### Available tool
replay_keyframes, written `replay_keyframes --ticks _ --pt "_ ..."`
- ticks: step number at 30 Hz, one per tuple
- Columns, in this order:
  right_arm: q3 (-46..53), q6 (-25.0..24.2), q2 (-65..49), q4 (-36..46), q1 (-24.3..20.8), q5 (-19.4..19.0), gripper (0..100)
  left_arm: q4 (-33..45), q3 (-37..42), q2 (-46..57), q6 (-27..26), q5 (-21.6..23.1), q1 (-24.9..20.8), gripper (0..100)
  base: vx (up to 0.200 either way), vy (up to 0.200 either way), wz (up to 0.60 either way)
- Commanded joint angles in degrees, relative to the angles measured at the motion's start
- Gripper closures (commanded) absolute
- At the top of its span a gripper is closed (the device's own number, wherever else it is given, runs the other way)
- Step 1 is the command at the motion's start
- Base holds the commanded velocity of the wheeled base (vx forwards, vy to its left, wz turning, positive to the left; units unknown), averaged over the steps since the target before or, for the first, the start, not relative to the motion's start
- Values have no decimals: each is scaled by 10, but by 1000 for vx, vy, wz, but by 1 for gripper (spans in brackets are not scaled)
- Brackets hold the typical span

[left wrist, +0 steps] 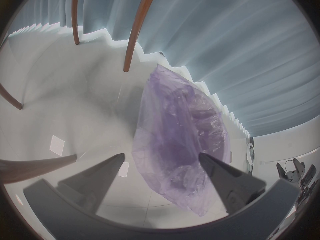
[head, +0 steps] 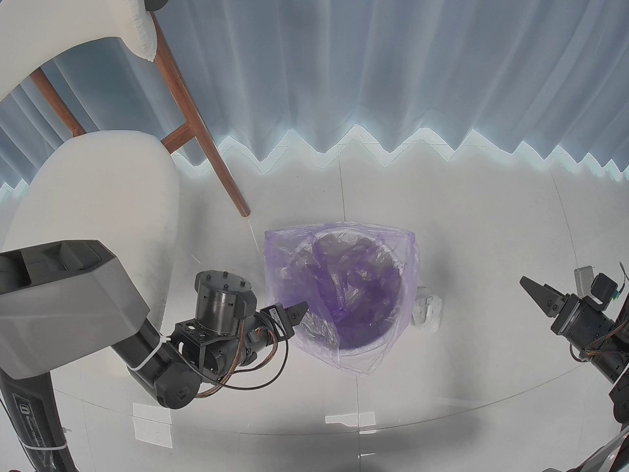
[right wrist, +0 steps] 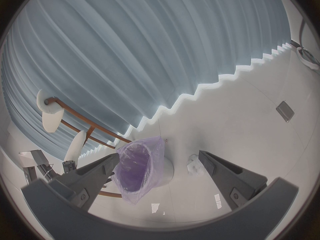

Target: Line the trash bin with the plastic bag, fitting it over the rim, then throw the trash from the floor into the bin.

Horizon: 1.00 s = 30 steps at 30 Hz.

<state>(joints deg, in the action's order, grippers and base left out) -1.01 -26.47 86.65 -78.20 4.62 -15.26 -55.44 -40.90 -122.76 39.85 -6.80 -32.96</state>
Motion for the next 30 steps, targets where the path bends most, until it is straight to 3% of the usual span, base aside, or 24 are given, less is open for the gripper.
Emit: replay_keyframes --ticks 1,7,17,30 --pt "9 0 1 0 0 0 0 -1 1 -13 0 -1 3 100 0 0 0" --pt "9 0 1 1 0 0 0 5 20 -2 1 -1 4 100 0 0 0" --pt "9 0 0 1 0 0 0 -11 116 5 -6 -5 20 100 0 0 0" --pt "9 1 -1 26 0 1 0 -41 100 -85 -30 -12 40 100 0 0 0"
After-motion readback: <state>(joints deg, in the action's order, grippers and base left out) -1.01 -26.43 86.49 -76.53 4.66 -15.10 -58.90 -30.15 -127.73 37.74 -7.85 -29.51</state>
